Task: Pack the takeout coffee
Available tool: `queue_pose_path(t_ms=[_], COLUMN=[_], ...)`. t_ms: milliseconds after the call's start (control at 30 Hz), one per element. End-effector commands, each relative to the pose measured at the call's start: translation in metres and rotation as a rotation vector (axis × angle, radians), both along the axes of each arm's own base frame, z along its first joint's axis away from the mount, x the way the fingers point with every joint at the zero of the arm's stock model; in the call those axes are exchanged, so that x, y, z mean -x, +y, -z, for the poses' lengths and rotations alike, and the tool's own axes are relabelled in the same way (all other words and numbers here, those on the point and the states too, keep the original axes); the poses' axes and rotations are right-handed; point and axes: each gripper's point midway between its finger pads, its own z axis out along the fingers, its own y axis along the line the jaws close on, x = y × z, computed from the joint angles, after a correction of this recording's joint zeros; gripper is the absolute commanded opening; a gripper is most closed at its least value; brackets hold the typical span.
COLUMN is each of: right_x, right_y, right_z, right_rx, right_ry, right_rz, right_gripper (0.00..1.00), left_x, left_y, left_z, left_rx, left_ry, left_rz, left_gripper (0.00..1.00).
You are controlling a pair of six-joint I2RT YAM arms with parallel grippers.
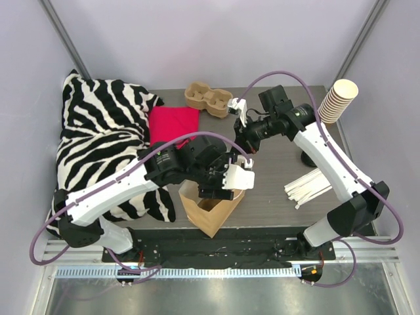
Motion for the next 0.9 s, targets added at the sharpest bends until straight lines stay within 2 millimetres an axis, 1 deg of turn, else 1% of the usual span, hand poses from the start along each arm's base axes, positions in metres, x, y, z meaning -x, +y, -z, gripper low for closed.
queue_pose_path(t_ms=[0, 33, 100, 133, 167, 200, 233, 267, 300, 333, 367, 400, 433, 467, 500, 567, 600, 700, 767, 800, 867], right_x=[-0.005, -0.003, 0.003, 0.012, 0.020, 0.034, 0.046, 0.064, 0.069, 0.068, 0.060, 0.055, 0.050, 0.041, 0.033, 0.025, 0.018, 0.007, 0.008, 0.005, 0.010], right_y=[-0.015, -0.020, -0.025, -0.030, -0.028, -0.027, -0.026, -0.024, -0.026, -0.029, -0.034, -0.035, -0.035, -0.032, -0.029, -0.023, -0.015, -0.001, 0.010, 0.015, 0.026], right_z=[-0.015, -0.021, -0.017, -0.028, -0.031, -0.031, -0.034, -0.043, -0.042, -0.044, -0.042, -0.047, -0.049, -0.048, -0.060, -0.066, -0.069, -0.070, -0.069, -0.066, -0.064], right_rx=[0.024, 0.020, 0.017, -0.012, -0.043, -0.061, -0.082, -0.123, -0.118, -0.113, -0.083, -0.075, -0.068, -0.056, -0.069, -0.080, -0.094, -0.117, -0.126, -0.125, -0.133], right_ry=[-0.052, -0.065, -0.015, -0.032, 0.016, 0.054, 0.089, 0.126, 0.133, 0.109, 0.050, 0.012, -0.014, -0.031, -0.094, -0.143, -0.179, -0.218, -0.252, -0.254, -0.287], right_rz=[0.156, 0.193, 0.270, 0.295, 0.313, 0.290, 0.261, 0.205, 0.207, 0.214, 0.224, 0.228, 0.223, 0.209, 0.184, 0.141, 0.085, 0.005, -0.073, -0.097, -0.168], right_gripper=[0.01, 0.01, 0.01, 0.01, 0.01, 0.01, 0.06, 0.42, 0.59, 0.69, 0.82, 0.87, 0.90, 0.91, 0.91, 0.91, 0.91, 0.90, 0.90, 0.90, 0.88], left_x=[-0.004, -0.005, -0.008, -0.011, -0.013, -0.016, -0.016, -0.017, -0.018, -0.017, -0.015, -0.015, -0.011, -0.009, -0.007, -0.004, -0.002, 0.002, 0.003, 0.004, 0.005], left_y=[0.020, 0.021, 0.027, 0.028, 0.029, 0.031, 0.032, 0.033, 0.033, 0.033, 0.033, 0.033, 0.030, 0.030, 0.030, 0.030, 0.030, 0.032, 0.033, 0.033, 0.033], left_z=[-0.009, -0.009, -0.008, -0.009, -0.007, -0.007, -0.007, -0.007, -0.007, -0.010, -0.009, -0.009, -0.010, -0.011, -0.011, -0.013, -0.012, -0.012, -0.009, -0.010, -0.009], left_rx=[0.024, 0.025, 0.025, 0.034, 0.034, 0.035, 0.038, 0.038, 0.044, 0.059, 0.062, 0.064, 0.078, 0.082, 0.084, 0.090, 0.090, 0.094, 0.090, 0.091, 0.092], left_ry=[-0.021, -0.023, -0.031, -0.031, -0.030, -0.022, -0.020, -0.019, -0.014, -0.014, -0.010, -0.010, -0.001, -0.002, 0.005, 0.010, 0.014, 0.021, 0.024, 0.025, 0.032], left_rz=[-0.053, -0.062, -0.089, -0.106, -0.117, -0.130, -0.132, -0.136, -0.137, -0.127, -0.115, -0.107, -0.086, -0.072, -0.061, -0.041, -0.036, -0.014, -0.011, -0.009, -0.005], left_gripper=[0.09, 0.08, 0.08, 0.08, 0.08, 0.09, 0.09, 0.08, 0.08, 0.08, 0.08, 0.09, 0.08, 0.09, 0.09, 0.09, 0.09, 0.09, 0.09, 0.09, 0.09])
